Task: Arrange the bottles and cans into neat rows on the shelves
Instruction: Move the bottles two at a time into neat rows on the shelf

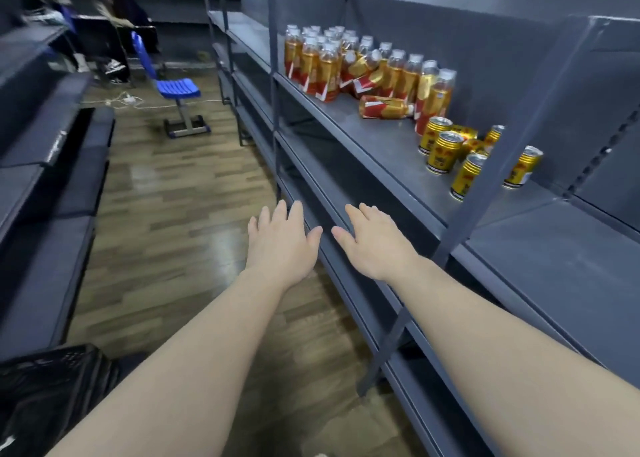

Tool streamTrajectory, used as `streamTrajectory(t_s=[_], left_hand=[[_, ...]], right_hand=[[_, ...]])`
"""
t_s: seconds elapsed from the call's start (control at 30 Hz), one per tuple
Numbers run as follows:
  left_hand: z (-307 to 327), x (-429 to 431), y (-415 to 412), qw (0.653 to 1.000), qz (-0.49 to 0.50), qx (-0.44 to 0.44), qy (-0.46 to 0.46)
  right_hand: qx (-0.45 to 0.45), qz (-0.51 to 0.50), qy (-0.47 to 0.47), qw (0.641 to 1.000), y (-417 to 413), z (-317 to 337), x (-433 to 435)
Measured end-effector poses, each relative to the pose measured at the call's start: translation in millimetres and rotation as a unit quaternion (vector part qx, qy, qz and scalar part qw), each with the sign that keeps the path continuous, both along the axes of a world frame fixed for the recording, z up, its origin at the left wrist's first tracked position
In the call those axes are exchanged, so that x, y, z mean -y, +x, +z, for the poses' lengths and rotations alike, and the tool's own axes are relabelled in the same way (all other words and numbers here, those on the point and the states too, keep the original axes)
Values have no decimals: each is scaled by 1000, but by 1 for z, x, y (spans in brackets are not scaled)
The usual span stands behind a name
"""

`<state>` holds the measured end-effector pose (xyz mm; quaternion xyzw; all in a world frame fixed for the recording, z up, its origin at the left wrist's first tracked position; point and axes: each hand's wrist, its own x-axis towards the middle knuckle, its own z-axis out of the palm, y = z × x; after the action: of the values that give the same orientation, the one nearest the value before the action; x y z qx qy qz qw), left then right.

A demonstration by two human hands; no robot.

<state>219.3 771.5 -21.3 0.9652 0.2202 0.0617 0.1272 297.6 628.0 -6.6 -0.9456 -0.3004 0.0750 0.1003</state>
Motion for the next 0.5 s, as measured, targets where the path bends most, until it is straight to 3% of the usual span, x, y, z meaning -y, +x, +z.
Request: streamTrajectory(t_s=[0.5], left_hand=[[19,-84,108,998,62,-16,4]], right_hand=[[-14,67,45,997,134,10,-103]])
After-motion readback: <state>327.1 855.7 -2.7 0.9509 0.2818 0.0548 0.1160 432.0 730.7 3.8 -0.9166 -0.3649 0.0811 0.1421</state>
